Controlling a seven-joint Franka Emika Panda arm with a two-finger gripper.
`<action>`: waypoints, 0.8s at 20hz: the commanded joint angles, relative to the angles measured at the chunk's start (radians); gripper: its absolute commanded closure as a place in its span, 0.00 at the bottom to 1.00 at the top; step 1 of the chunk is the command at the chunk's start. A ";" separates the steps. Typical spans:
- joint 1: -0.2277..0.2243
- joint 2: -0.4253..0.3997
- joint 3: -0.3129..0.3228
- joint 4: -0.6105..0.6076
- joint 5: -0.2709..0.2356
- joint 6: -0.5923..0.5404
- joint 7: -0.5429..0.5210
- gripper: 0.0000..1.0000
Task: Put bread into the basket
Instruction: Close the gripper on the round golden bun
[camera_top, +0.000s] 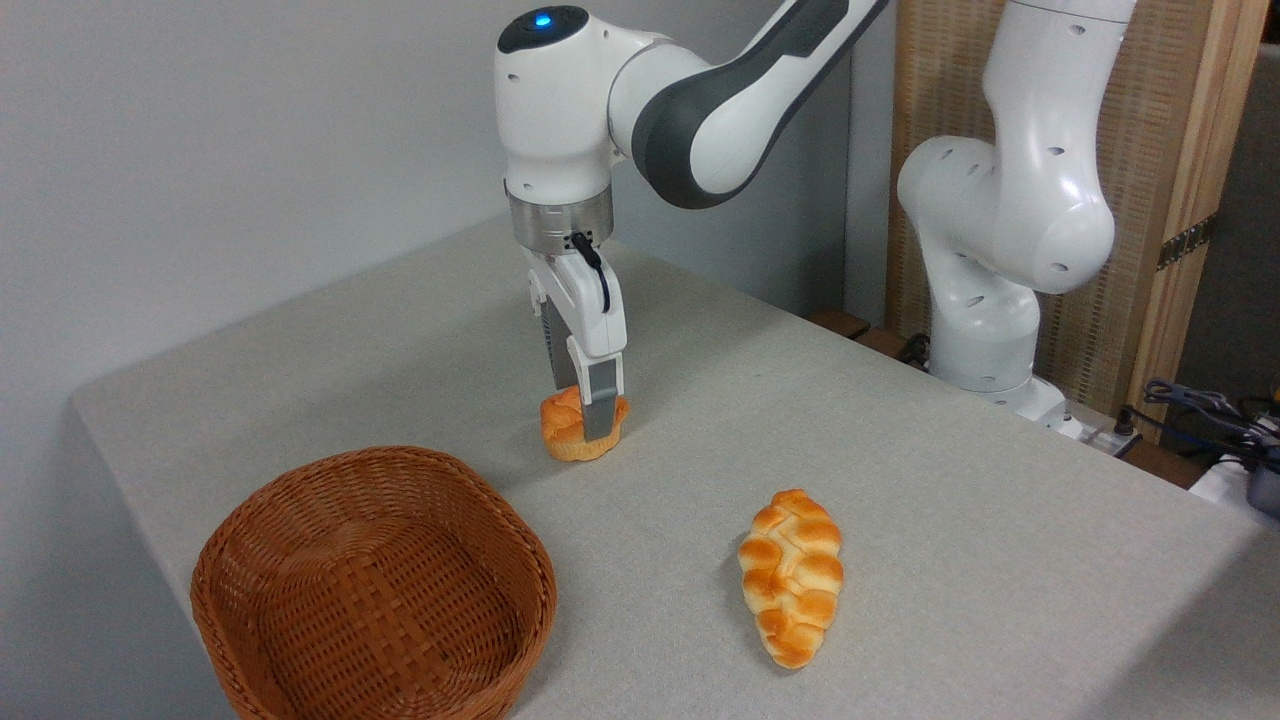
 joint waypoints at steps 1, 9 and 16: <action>-0.009 -0.017 0.007 -0.018 -0.012 0.026 0.034 0.54; -0.010 -0.016 0.007 -0.020 -0.012 0.026 0.036 0.59; -0.018 -0.014 0.007 -0.020 -0.010 0.026 0.036 0.59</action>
